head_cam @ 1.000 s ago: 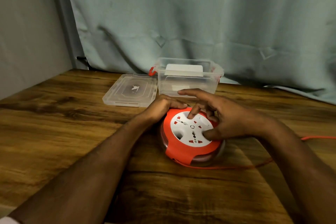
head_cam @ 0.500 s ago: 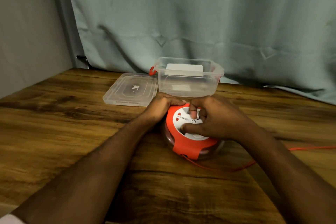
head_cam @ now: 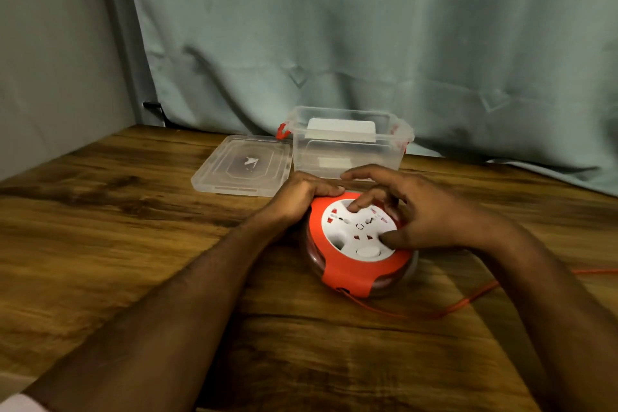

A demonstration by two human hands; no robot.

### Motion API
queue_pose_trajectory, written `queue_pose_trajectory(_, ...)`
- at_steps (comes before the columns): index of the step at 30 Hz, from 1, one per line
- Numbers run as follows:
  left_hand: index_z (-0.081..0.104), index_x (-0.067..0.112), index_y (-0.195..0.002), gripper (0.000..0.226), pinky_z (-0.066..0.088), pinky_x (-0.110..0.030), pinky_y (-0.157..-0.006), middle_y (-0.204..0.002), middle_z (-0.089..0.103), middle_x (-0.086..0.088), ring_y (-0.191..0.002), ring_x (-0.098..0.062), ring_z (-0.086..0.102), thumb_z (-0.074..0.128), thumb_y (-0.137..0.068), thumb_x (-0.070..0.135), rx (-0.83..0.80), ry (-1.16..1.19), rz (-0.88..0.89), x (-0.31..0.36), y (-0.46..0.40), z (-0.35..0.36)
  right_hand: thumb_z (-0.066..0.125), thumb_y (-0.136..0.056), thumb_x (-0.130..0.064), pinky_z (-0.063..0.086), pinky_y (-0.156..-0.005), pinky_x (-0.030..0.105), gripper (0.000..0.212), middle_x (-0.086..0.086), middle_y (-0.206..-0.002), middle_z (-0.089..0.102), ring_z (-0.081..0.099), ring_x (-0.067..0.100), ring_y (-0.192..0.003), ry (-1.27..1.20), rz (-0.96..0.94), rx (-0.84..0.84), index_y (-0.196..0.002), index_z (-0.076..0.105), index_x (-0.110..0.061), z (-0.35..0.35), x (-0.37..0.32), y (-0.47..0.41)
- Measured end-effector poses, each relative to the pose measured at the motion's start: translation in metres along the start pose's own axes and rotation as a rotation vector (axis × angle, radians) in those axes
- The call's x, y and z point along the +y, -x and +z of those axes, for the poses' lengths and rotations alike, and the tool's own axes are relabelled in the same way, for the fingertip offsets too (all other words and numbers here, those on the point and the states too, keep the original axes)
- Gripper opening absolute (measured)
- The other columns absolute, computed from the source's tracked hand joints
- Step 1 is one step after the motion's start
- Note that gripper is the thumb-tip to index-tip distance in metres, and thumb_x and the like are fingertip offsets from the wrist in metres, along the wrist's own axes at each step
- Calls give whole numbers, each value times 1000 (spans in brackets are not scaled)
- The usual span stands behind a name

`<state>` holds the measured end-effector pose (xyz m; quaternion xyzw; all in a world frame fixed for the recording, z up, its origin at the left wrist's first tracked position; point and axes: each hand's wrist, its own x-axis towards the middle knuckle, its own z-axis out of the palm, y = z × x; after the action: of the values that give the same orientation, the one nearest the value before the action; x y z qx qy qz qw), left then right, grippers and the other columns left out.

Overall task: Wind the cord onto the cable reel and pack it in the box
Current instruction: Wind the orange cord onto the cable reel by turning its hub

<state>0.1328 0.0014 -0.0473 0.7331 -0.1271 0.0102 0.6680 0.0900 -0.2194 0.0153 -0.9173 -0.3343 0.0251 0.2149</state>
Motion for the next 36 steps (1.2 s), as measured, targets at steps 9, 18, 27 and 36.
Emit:
queue_pose_trajectory(9,77,-5,-98,19,59,-44,-88,-93,78,-18,-85,-31,75,71,-85,7,27,-3,13,3,1,2,95,-67,-38,44,-58,17,83,-5,-91,70,55,-1,-64,-63,-11,108,-125,36,-46,5,-8,2)
queue_pose_trajectory(18,78,-3,-97,20,61,-45,-88,-92,79,-17,-90,-38,75,71,-87,13,35,8,-9,1,-1,0,96,-64,-28,59,-69,39,78,-14,-101,71,65,13,-83,-15,74,62,-115,41,-48,-1,-10,6)
queue_pose_trajectory(27,79,2,-83,9,61,-33,-75,-84,79,-16,-75,-25,75,72,-85,8,85,51,-2,-1,-2,1,81,-57,-74,40,-56,30,57,-11,-71,65,59,8,-70,280,171,165,-87,55,-34,11,-26,1)
queue_pose_trajectory(36,80,7,-83,9,62,-32,-77,-82,79,-8,-77,-22,76,71,-85,8,58,4,-15,0,-3,-1,82,-72,-59,47,-55,29,31,-13,-73,68,60,5,-64,216,138,205,-82,66,-35,8,-24,0)
